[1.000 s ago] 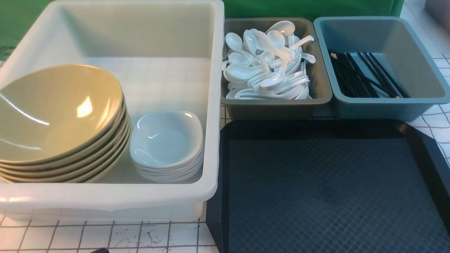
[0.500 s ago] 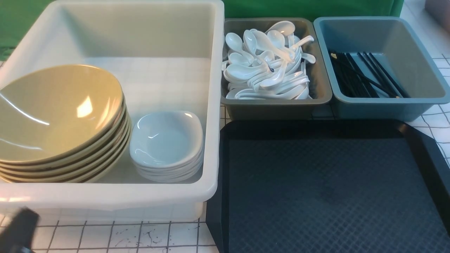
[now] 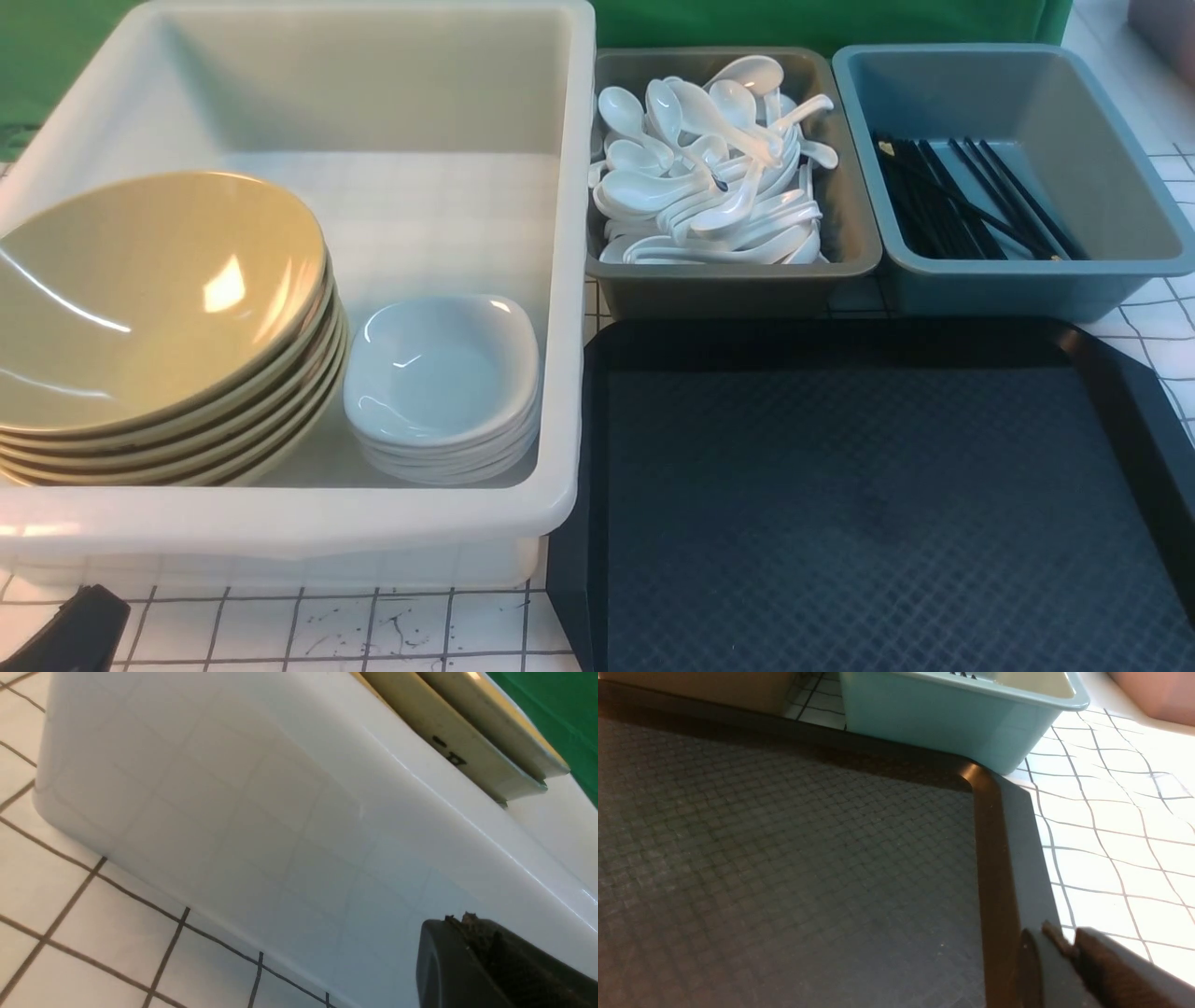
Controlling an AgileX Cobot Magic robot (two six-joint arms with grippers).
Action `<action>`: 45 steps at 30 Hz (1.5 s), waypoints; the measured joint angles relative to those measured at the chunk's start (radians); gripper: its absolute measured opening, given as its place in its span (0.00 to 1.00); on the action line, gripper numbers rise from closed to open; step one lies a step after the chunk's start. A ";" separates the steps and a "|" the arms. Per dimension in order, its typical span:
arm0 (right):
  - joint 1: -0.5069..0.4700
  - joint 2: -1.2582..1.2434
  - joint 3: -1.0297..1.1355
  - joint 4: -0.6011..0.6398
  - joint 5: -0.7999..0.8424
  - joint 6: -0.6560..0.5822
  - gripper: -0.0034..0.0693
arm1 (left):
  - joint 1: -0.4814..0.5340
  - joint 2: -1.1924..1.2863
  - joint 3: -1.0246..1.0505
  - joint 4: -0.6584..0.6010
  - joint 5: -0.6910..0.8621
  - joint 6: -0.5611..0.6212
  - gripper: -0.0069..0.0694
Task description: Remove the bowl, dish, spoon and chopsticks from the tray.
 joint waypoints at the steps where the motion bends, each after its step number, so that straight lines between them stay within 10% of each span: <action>1: 0.000 0.000 0.000 0.000 0.000 0.000 0.19 | 0.000 0.000 0.000 0.000 0.000 0.000 0.09; 45: 0.000 0.000 0.000 0.000 0.000 0.000 0.26 | 0.000 0.000 0.000 0.000 0.000 -0.007 0.09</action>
